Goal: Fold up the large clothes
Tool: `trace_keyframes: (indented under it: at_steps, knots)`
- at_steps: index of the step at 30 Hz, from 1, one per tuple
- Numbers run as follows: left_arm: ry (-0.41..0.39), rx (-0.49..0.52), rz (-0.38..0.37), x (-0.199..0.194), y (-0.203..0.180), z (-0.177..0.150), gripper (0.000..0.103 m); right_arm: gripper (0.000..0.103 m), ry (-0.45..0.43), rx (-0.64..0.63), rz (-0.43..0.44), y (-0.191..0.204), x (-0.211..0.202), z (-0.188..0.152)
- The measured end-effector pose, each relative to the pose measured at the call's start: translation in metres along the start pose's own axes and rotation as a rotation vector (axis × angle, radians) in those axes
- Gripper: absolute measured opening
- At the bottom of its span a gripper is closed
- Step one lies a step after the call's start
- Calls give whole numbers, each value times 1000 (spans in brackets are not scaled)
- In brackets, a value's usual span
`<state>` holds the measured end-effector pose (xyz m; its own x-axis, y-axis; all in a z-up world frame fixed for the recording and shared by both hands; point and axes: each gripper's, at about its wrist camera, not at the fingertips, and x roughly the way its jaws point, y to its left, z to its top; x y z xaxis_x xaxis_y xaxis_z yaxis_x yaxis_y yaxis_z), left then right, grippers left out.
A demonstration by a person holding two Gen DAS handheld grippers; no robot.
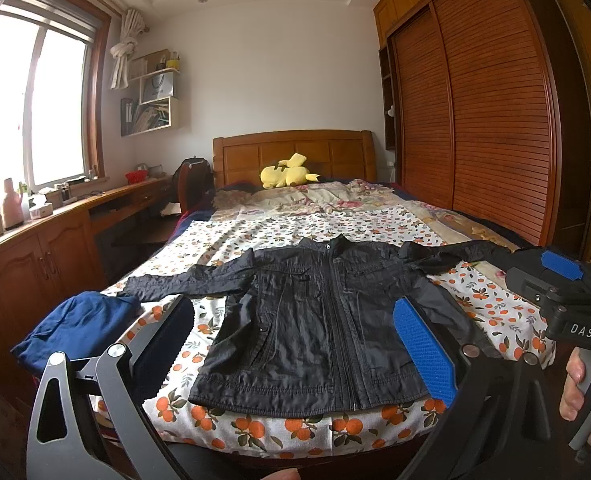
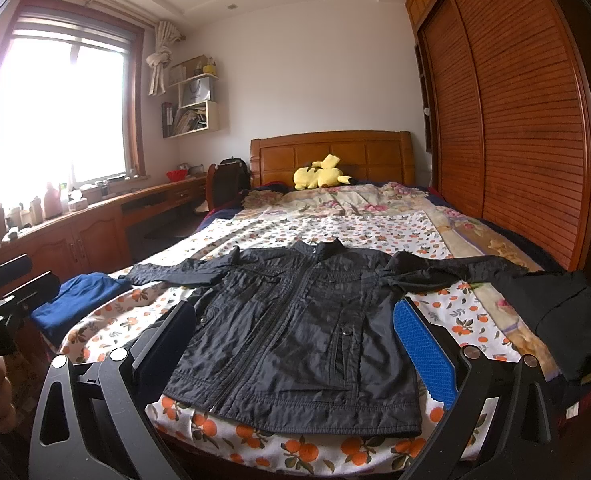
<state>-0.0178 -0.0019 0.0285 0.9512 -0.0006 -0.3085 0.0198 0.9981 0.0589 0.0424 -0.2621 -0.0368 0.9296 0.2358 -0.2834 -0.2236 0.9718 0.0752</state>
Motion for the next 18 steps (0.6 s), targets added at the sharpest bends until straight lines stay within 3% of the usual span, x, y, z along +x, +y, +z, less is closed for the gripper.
trace_keyframes:
  at_steps: [18]
  knots:
    - [76,-27,22,33,22,-20,101,96,42,-16,3,6,22,-8]
